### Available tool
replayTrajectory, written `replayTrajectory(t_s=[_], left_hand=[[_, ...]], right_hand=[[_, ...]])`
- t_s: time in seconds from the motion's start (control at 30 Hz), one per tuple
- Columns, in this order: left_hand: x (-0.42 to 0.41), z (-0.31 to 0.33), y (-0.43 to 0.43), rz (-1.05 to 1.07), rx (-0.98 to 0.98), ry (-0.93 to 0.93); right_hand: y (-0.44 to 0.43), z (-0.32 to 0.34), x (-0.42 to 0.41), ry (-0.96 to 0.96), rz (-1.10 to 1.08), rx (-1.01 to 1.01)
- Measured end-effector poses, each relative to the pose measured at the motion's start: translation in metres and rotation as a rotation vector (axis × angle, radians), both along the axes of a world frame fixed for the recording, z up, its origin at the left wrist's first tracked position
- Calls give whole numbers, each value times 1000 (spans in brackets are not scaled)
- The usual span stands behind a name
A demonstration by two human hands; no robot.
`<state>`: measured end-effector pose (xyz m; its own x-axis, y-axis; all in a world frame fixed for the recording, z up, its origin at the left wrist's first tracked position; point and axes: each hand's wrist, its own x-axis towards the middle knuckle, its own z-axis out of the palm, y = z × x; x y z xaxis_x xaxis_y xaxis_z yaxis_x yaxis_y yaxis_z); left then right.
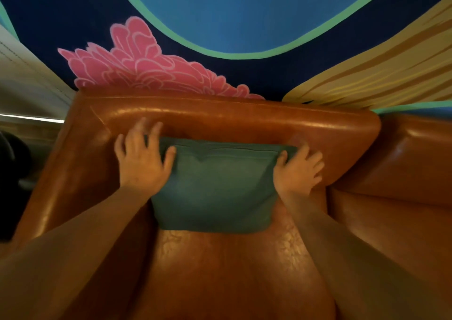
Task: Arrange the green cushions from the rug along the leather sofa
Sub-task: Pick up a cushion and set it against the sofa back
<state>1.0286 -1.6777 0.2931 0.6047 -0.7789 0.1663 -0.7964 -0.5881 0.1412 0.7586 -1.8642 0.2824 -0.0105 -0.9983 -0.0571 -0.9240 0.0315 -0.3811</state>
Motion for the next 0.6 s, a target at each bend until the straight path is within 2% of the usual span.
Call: replayTrajectory(t_s=[0.07,0.1,0.17,0.23,0.37,0.5,0.6], left_hand=[[-13,-5,-5,-177,107,-4],[-19,-9,-7,-215,165,12],[-22,-16,-11,-198,245,61],[-13,-19,-13,-182,292,97],[6,-19,-13,-184,368,76],[6,-17,6,48,195,120],[-1,-18,17,246,10,314]], right_hand=[[22,9,18,48,372,-271],[32,10,28,41,548,-304],[51,8,47,67,739,-185],[59,2,58,136,792,-13],[52,-9,58,162,806,45],[55,-1,56,184,813,29],[53,-3,54,172,704,-46]])
